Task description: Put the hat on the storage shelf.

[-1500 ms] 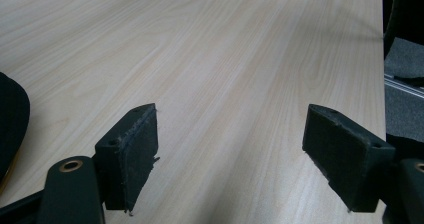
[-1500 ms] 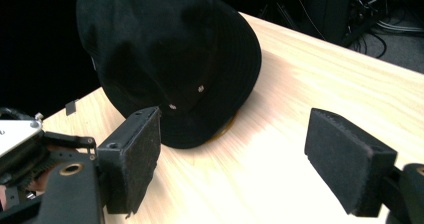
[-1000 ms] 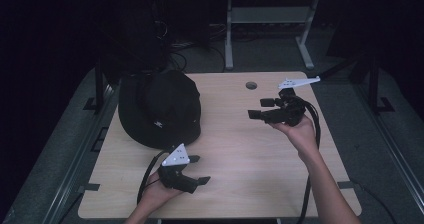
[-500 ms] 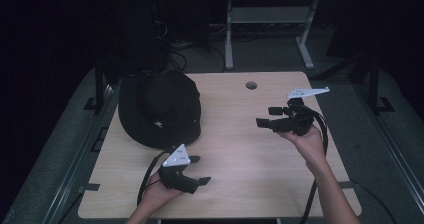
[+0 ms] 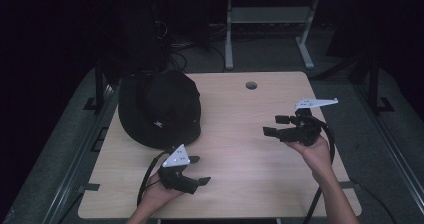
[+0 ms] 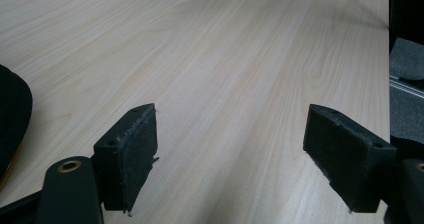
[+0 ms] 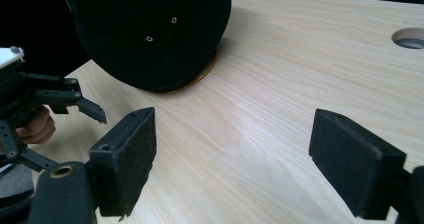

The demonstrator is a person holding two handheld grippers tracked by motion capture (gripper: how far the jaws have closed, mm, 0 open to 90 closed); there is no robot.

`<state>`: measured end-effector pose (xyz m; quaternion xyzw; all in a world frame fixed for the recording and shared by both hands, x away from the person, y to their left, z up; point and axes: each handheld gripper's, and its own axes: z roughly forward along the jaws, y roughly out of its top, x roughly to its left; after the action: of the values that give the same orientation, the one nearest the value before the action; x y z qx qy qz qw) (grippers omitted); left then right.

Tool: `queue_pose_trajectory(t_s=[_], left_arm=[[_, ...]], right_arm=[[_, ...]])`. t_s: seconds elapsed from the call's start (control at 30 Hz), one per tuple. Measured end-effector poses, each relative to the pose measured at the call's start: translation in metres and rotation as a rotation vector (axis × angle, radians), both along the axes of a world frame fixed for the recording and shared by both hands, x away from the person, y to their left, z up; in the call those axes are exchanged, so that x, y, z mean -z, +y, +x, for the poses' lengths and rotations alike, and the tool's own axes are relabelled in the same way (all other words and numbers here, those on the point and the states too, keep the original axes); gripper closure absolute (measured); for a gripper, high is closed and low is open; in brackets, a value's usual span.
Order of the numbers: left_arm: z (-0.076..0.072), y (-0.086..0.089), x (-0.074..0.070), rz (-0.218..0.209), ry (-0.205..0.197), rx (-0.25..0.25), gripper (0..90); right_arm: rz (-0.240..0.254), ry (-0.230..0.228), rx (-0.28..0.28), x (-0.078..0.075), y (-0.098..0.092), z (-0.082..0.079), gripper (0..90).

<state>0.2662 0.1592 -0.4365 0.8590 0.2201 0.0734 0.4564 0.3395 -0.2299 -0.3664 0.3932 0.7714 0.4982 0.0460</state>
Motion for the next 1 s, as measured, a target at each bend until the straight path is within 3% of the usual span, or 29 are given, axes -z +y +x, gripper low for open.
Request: queue_pose_trajectory(t_s=[0.5,1.0], left_arm=[[-0.008,-0.003,0.0,0.02,-0.01,0.004,19.9],[-0.011,-0.007,0.002,0.058,-0.004,0.006,18.9]], right_arm=[[0.011,-0.004,0.028,0.02,-0.024,-0.028,18.3],[0.042,0.004,0.077,0.054,-0.054,-0.067,18.1]])
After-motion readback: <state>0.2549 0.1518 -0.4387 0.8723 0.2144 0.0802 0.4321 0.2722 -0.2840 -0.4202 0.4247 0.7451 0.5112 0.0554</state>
